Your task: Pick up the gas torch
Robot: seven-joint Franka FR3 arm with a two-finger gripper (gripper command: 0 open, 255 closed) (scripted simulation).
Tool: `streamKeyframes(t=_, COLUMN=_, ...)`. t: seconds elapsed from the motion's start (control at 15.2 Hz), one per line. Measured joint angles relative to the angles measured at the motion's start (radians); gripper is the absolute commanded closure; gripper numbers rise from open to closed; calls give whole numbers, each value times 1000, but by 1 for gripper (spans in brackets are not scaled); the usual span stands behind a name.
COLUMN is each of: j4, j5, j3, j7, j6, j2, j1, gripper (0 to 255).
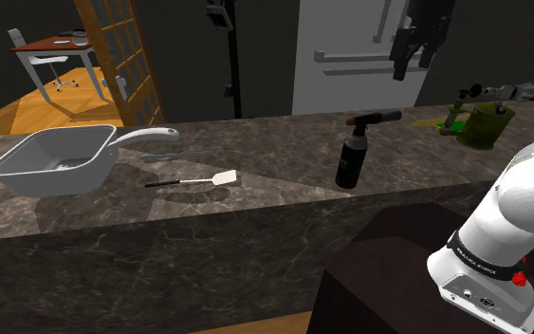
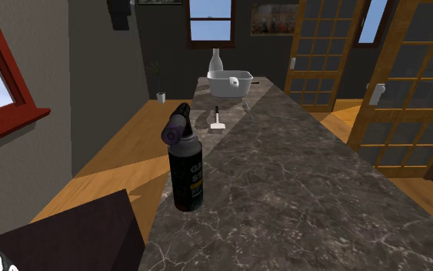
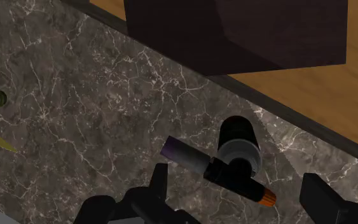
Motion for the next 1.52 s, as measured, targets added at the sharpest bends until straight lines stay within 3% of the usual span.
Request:
streamKeyframes(t=0.2, j4=-11, j5=-12, j3=-22, j7=-72, j6=32, j2=26, j1=25, gripper=0)
streamKeyframes(t=0.86, j4=-107, j5=-58, j3=-154, j7=-646, j6=312, j2=247, j1=219, gripper=0)
streamKeyframes(t=1.39, j4=-181, j5=-66, j3=-169, j7=-691, j6=430, j2=294, j1=233, gripper=0)
streamKeyframes(t=1.45, j4=-185, j5=-66, j3=-169, j7=-689, j6=436, j2=296, j1=234, gripper=255)
streamKeyframes(t=1.52, j4=-186, j5=-65, j3=-168, j7=-689, j6=438, j2=297, j1=234, gripper=255)
